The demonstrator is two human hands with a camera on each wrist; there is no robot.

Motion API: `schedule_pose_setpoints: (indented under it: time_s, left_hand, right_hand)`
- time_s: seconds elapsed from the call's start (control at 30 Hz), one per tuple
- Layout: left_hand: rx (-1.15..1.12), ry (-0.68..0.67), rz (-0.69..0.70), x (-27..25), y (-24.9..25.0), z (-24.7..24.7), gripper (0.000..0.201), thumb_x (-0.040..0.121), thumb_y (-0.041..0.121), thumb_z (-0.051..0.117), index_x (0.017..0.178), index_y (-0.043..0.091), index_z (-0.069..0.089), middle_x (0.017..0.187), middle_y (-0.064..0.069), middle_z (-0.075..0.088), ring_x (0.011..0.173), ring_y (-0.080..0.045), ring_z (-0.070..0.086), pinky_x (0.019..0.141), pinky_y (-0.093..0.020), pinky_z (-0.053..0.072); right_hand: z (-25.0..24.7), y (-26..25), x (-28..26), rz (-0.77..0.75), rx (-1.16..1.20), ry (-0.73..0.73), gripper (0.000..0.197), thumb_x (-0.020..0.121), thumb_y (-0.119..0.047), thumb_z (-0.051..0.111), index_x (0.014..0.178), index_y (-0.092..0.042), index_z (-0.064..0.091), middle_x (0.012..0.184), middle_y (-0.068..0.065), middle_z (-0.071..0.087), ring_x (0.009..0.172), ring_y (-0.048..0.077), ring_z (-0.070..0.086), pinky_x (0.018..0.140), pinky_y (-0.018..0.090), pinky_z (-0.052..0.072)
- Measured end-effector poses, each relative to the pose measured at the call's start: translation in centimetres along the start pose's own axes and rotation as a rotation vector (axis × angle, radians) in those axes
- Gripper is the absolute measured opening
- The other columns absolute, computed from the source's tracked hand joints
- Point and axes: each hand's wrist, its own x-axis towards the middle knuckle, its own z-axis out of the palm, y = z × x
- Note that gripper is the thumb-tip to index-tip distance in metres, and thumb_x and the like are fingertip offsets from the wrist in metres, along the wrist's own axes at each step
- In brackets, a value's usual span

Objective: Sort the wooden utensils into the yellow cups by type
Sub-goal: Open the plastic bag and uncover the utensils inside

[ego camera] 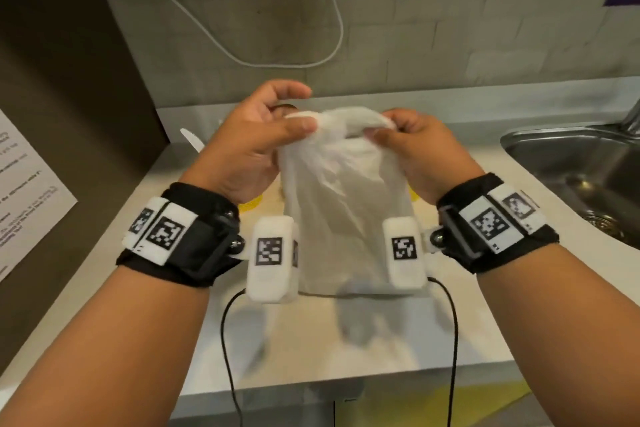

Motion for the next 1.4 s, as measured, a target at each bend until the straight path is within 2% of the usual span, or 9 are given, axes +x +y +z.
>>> schedule_pose_setpoints:
  time_s: [0.1, 0.3, 0.53, 0.7, 0.87, 1.0, 1.1, 1.23, 1.4]
  left_hand:
    - [-0.145, 0.070, 0.058, -0.6, 0.5, -2.3, 0.055, 0.048, 0.019, 0.087, 0.094, 0.018, 0.056, 0.066, 0.006, 0.062, 0.057, -0.008, 0.055, 0.063, -0.023, 0.047]
    - [0.052, 0.134, 0.004, -1.8, 0.1, -5.5, 0.029, 0.058, 0.045, 0.084, 0.070, 0.022, 0.069, 0.054, 0.010, 0.056, 0.053, -0.007, 0.051, 0.058, -0.019, 0.042]
    - [1.080, 0.069, -0.374, -2.2, -0.4, -6.4, 0.019, 0.095, 0.028, 0.049, 0.084, 0.023, 0.063, 0.078, -0.001, 0.062, 0.062, -0.014, 0.056, 0.057, -0.027, 0.041]
    - [0.390, 0.353, -0.395, -2.1, -1.5, -6.2, 0.018, 0.099, 0.013, 0.041, 0.093, 0.012, 0.058, 0.070, -0.005, 0.066, 0.051, -0.009, 0.062, 0.048, -0.022, 0.053]
    - [-0.465, 0.572, -0.242, -1.7, -0.2, -5.7, 0.018, 0.090, 0.008, 0.049, 0.075, 0.011, 0.059, 0.059, -0.002, 0.067, 0.062, -0.012, 0.069, 0.065, -0.028, 0.059]
    - [-0.504, 0.498, -0.235, -2.5, 0.7, -4.5, 0.020, 0.049, 0.013, 0.070, 0.068, 0.008, 0.065, 0.073, -0.010, 0.070, 0.076, -0.022, 0.072, 0.083, -0.043, 0.054]
    - [-0.423, 0.549, -0.195, -2.7, 0.4, -4.4, 0.009, 0.075, 0.004, 0.058, 0.070, 0.010, 0.062, 0.074, -0.008, 0.064, 0.076, -0.020, 0.066, 0.080, -0.037, 0.054]
    - [0.068, 0.698, -0.096, -3.3, 0.1, -2.7, 0.026, 0.090, -0.004, 0.038, 0.091, 0.019, 0.048, 0.078, 0.000, 0.060, 0.070, -0.013, 0.060, 0.054, -0.021, 0.054]
    - [1.470, 0.458, -0.275, -4.7, -3.5, -5.2, 0.015, 0.090, 0.009, 0.042, 0.102, 0.013, 0.049, 0.093, -0.016, 0.057, 0.083, -0.033, 0.053, 0.068, -0.035, 0.037]
  right_hand:
    - [-2.0, 0.0, 0.2, 0.088, 0.273, 0.209, 0.017, 0.075, -0.006, 0.062, 0.067, -0.021, 0.061, 0.071, 0.004, 0.057, 0.079, 0.025, 0.051, 0.073, 0.040, 0.041]
    - [-4.4, 0.4, 0.6, 0.117, 0.173, 0.555, 0.029, 0.070, 0.005, 0.042, 0.064, -0.023, 0.039, 0.067, 0.001, 0.041, 0.065, 0.019, 0.040, 0.059, 0.034, 0.035]
    - [-5.3, -0.6, -0.1, 0.078, 0.590, 0.258, 0.031, 0.084, -0.001, 0.033, 0.095, -0.017, 0.057, 0.052, -0.006, 0.049, 0.049, 0.011, 0.047, 0.060, 0.026, 0.044]
    - [-5.8, -0.7, -1.2, 0.193, 0.278, 0.006, 0.049, 0.080, -0.053, 0.052, 0.060, -0.010, 0.063, 0.046, 0.000, 0.054, 0.044, 0.009, 0.051, 0.049, 0.014, 0.042]
    - [-5.2, 0.4, -2.7, 0.211, -0.532, -0.074, 0.040, 0.080, -0.033, 0.070, 0.060, -0.009, 0.044, 0.061, 0.006, 0.040, 0.057, 0.016, 0.036, 0.058, 0.031, 0.028]
    - [-5.1, 1.3, -2.9, 0.229, -0.598, -0.153, 0.030, 0.084, -0.005, 0.060, 0.060, -0.016, 0.044, 0.065, 0.002, 0.049, 0.059, 0.019, 0.050, 0.054, 0.026, 0.043]
    - [-5.2, 1.8, -2.7, 0.203, -0.575, -0.123, 0.038, 0.085, 0.010, 0.045, 0.067, -0.018, 0.063, 0.086, 0.009, 0.060, 0.061, 0.016, 0.053, 0.041, 0.013, 0.044]
    - [-5.4, 2.6, -2.7, 0.273, -0.674, -0.064, 0.045, 0.087, 0.008, 0.040, 0.102, -0.023, 0.070, 0.107, 0.006, 0.057, 0.067, 0.013, 0.053, 0.053, 0.015, 0.042]
    - [-4.7, 2.8, -3.2, 0.418, 0.035, 0.221, 0.041, 0.086, 0.016, 0.035, 0.077, -0.012, 0.064, 0.113, 0.026, 0.058, 0.072, 0.031, 0.060, 0.062, 0.041, 0.055]
